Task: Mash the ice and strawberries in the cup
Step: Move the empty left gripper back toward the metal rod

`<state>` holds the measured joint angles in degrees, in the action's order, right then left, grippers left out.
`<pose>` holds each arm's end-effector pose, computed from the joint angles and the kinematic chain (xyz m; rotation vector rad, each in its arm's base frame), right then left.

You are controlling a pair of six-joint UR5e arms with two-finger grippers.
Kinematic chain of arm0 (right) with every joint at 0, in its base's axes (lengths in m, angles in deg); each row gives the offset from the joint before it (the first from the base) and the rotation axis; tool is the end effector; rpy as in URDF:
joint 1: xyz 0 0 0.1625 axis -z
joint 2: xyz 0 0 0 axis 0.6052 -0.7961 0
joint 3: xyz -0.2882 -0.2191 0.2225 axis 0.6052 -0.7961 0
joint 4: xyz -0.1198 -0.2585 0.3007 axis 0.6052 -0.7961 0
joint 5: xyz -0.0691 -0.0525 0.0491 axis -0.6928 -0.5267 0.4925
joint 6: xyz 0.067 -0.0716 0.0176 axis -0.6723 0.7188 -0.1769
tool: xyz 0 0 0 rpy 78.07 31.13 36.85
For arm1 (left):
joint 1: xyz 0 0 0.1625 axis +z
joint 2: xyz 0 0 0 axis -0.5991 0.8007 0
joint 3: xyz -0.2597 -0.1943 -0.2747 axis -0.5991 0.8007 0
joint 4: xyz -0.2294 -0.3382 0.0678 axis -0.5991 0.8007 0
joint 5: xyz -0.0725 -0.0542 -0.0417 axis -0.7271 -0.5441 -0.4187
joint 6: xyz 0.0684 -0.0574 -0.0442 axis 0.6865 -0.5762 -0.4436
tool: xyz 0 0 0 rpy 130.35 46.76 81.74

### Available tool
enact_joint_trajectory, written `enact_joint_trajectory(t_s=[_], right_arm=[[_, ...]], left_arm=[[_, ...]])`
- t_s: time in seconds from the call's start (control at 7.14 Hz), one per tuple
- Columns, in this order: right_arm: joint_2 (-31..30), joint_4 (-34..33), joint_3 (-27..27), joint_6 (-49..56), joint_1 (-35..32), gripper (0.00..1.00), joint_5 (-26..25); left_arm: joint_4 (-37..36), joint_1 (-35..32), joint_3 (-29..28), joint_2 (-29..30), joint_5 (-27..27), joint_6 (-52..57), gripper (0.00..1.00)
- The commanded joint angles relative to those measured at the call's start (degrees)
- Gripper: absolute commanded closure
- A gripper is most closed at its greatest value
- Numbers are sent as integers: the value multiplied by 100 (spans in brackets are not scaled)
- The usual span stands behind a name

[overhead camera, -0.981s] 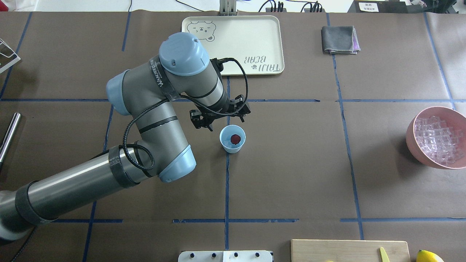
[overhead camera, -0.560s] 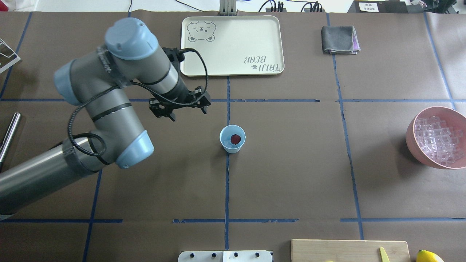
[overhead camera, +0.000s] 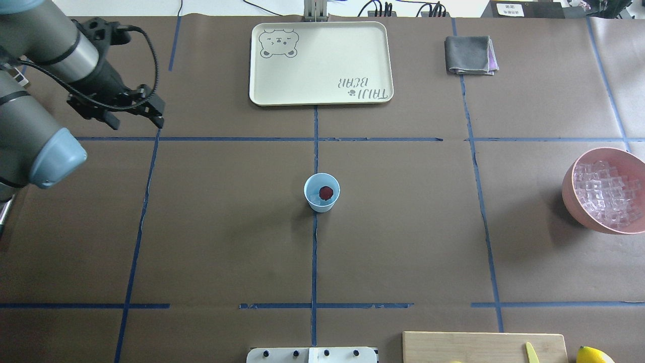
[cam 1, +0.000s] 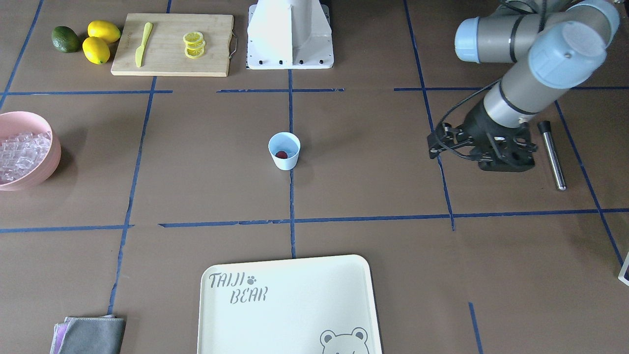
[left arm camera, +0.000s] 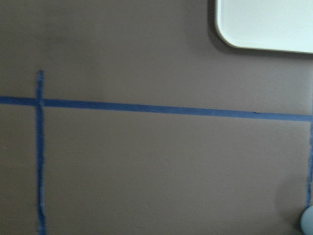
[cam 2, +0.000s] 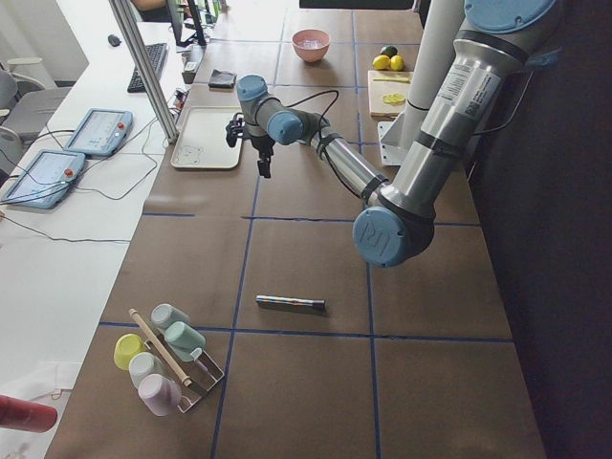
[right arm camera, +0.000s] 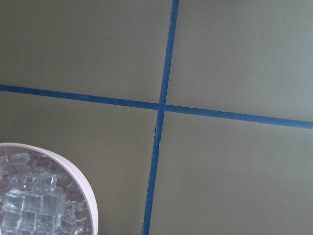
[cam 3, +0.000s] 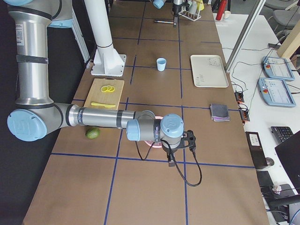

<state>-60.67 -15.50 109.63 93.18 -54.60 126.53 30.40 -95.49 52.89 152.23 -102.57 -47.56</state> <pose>0.0743 -0.4774 0.6539 0.1138 -0.8370 -0.0782 0.2566 -0.5504 0.3441 0.0035 0.8758 0.0576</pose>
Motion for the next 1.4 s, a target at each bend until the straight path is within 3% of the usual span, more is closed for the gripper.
enact_joint_trajectory(t_s=[0.0, 0.28, 0.56, 0.84, 0.98, 1.26], right_arm=[[-4, -3, 8, -9, 0, 0, 113], [-4, -3, 43, -18, 0, 0, 114], [14, -3, 43, -18, 0, 0, 114], [14, 5, 43, -18, 0, 0, 105], [22, 5, 43, -18, 0, 0, 105], [40, 5, 25, -9, 0, 0, 105]], left_arm=[[-71, -756, 43, -1006, -12, 1642, 0], [103, -987, -61, -1640, -3, 2068, 0], [1679, -987, -673, -2134, -3, 1695, 0], [3497, -952, -1682, -2188, 14, 466, 1], [3993, -935, -2019, -2136, 32, 192, 2], [4069, -891, -2319, -2083, 58, 163, 2]])
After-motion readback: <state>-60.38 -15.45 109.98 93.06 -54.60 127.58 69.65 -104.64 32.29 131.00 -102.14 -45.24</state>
